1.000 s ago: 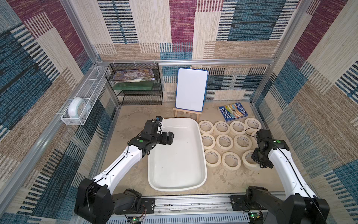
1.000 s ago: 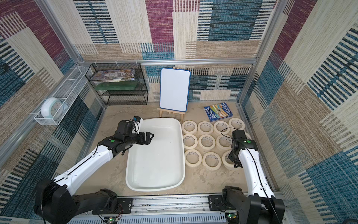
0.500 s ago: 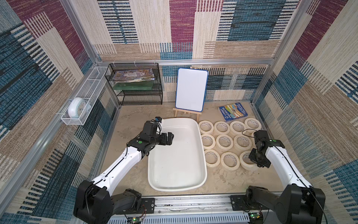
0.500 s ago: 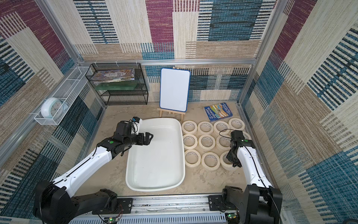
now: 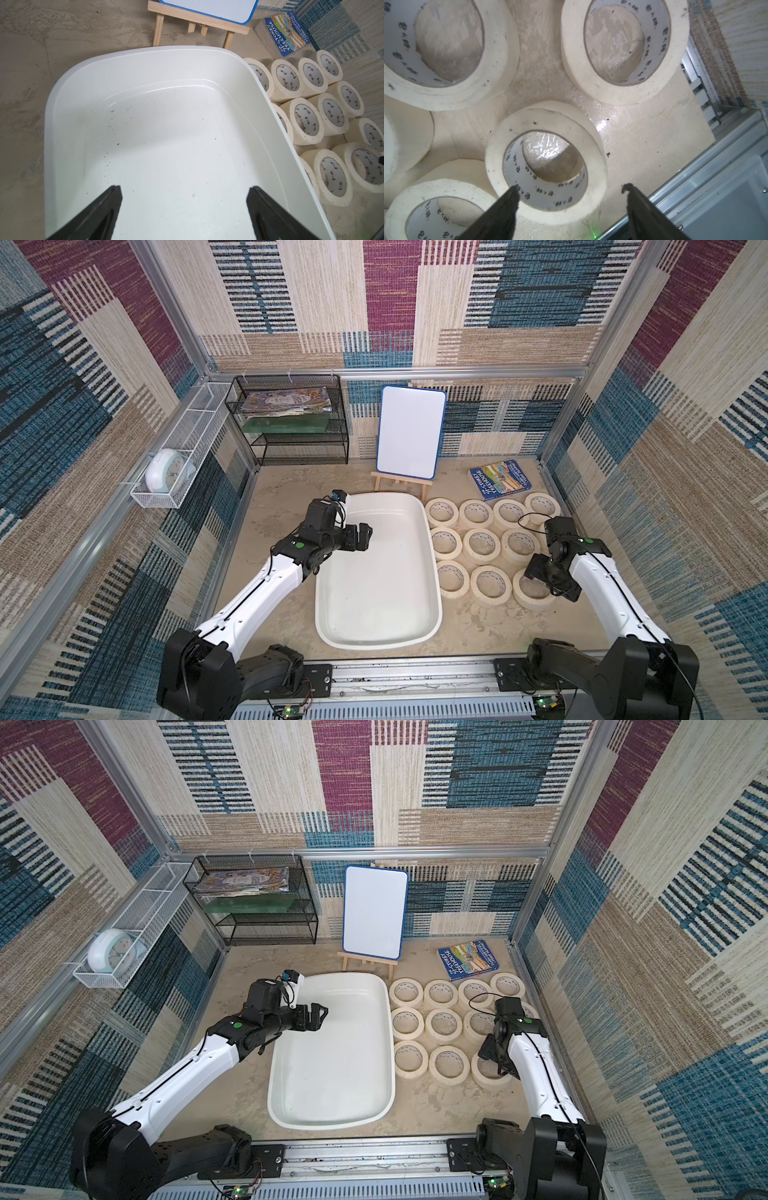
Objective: Take out the art tape in the storage box
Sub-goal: Place the art tape at the center of the board, then reset both arms
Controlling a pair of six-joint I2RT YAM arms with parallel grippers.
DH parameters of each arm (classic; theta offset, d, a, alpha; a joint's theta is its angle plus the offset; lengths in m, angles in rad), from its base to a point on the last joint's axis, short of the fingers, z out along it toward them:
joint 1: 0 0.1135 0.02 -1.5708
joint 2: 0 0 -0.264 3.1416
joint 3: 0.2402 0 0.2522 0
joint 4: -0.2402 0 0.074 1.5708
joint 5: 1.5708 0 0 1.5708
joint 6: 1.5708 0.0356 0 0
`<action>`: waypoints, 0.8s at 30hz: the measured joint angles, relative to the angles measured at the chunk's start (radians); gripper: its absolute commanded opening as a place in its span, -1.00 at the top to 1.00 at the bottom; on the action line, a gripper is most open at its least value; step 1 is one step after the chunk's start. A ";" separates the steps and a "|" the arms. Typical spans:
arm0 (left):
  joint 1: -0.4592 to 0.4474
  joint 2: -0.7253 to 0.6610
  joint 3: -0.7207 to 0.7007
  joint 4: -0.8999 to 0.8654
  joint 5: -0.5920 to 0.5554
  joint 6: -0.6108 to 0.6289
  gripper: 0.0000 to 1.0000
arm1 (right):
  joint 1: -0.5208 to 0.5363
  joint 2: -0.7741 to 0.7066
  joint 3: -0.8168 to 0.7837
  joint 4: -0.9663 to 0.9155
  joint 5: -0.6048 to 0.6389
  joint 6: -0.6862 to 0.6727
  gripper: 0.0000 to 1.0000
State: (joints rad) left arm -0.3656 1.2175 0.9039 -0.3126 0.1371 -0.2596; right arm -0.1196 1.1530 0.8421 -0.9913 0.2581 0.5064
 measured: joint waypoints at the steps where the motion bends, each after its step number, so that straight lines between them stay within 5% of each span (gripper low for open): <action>1: 0.000 -0.003 0.000 -0.002 -0.001 0.000 -0.99 | 0.000 0.002 0.016 -0.009 0.000 -0.001 -0.89; 10: 0.004 -0.078 0.003 -0.048 -0.069 0.005 -0.99 | 0.005 -0.023 0.121 0.126 -0.124 -0.090 -0.98; 17: 0.032 -0.210 -0.044 -0.054 -0.237 0.042 -0.99 | 0.013 0.035 0.086 0.438 -0.218 -0.187 -0.98; 24: 0.121 -0.253 -0.120 0.041 -0.368 0.100 -0.99 | 0.042 0.109 -0.115 0.858 -0.216 -0.261 -0.98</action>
State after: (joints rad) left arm -0.2451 0.9649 0.7841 -0.2718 -0.2310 -0.1596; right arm -0.0780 1.2617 0.7269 -0.1337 0.0422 0.2451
